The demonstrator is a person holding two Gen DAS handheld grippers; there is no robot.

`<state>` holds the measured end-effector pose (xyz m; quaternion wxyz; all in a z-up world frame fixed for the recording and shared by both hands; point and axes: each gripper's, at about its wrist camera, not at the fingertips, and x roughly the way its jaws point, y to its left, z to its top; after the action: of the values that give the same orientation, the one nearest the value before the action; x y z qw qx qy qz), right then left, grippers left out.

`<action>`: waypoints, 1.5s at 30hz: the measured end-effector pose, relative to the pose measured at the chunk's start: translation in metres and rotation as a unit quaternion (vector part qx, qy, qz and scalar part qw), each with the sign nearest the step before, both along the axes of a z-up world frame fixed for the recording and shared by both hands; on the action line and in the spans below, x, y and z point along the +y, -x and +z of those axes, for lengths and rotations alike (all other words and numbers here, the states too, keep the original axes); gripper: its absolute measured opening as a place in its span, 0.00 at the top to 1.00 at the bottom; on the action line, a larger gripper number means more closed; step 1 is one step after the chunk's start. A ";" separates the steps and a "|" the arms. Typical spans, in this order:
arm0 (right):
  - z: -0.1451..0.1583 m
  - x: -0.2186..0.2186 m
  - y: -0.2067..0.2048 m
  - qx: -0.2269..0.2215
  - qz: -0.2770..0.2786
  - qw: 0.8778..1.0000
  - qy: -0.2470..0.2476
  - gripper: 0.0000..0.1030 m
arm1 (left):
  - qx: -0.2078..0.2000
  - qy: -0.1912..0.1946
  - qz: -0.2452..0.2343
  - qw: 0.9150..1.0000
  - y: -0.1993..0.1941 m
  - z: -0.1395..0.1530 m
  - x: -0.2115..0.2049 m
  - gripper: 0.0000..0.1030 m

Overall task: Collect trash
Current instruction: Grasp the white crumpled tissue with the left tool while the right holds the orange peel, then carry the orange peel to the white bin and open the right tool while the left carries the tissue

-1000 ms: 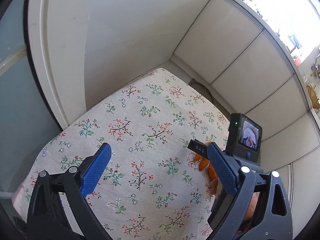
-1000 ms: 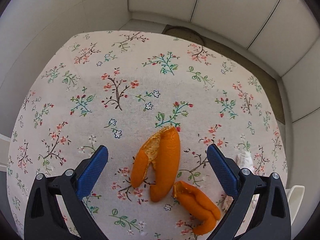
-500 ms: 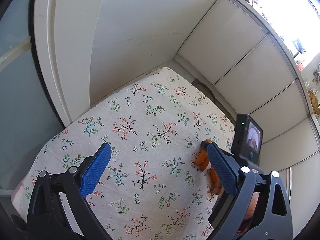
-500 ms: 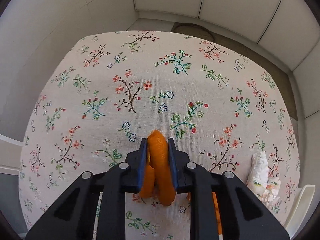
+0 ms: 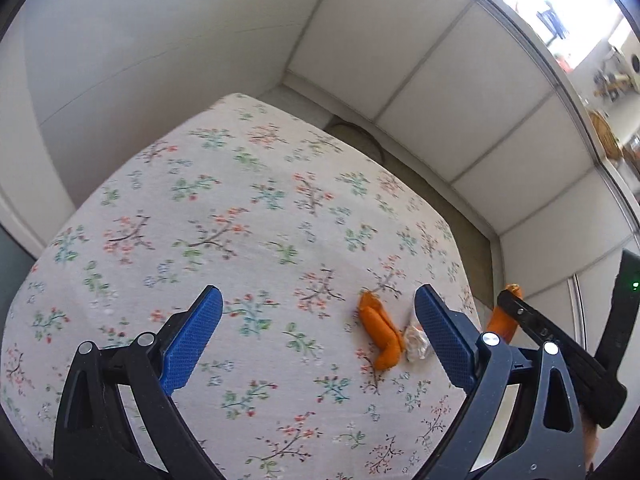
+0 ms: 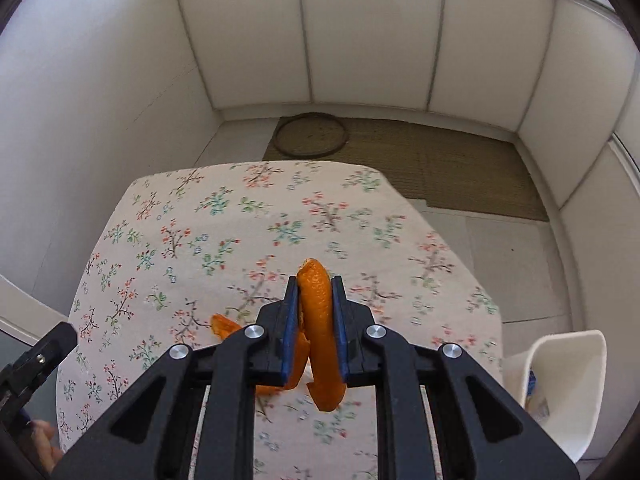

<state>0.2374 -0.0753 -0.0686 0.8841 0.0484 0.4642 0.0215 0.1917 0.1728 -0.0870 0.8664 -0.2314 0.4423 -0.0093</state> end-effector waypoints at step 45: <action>0.024 -0.109 0.099 -0.055 -0.019 0.993 -0.104 0.84 | -0.029 -0.125 -0.073 0.989 -0.008 0.035 -0.100 0.69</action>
<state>0.1383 -0.1839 -0.0444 0.8988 0.1477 0.4088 0.0558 0.1996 0.0731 -0.0516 0.8981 -0.0877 0.4302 -0.0240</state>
